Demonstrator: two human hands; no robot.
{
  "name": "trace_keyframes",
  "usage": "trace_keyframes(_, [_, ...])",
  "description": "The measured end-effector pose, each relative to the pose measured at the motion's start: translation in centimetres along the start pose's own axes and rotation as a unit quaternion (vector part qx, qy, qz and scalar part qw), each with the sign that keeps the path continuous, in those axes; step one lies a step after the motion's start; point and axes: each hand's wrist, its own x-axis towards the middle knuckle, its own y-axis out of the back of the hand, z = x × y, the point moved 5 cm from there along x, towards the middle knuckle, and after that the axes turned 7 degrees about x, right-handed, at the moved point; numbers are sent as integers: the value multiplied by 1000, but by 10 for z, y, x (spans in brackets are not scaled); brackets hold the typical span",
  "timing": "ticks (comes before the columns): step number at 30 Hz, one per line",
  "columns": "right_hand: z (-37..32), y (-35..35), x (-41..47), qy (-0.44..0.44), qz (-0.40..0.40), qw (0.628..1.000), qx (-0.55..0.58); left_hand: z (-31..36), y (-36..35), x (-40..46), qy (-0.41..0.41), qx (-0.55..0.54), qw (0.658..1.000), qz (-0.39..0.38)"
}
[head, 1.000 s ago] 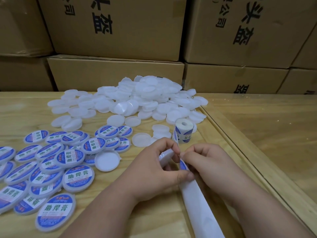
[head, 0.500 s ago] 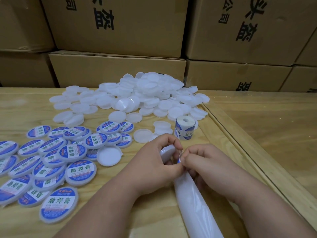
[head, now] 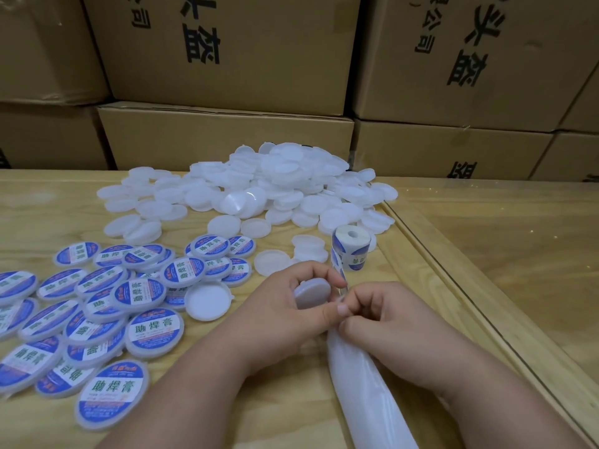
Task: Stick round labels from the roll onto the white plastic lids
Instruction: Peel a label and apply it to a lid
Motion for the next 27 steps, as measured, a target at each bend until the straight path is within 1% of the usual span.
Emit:
trace_keyframes(3, [-2, -1, 0, 18, 1, 1000, 0, 1, 1, -1, 4, -6, 1000, -11])
trace_keyframes(6, [-3, 0, 0, 30, 21, 999, -16, 1, 2, -1, 8, -6, 1000, -13])
trace_keyframes(10, [-7, 2, 1, 54, 47, 997, 5, -1, 3, 0, 14, 1, 1000, -7])
trace_keyframes(18, [-2, 6, 3, 22, 57, 998, -10, -2, -1, 0, 12, 24, 1000, -15])
trace_keyframes(23, [2, 5, 3, 24, 36, 999, -24, -3, -2, 0, 12, 25, 1000, -16])
trace_keyframes(27, [1, 0, 1, 26, -7, 1000, 2, -2, -2, 0, 8, 18, 1000, -23])
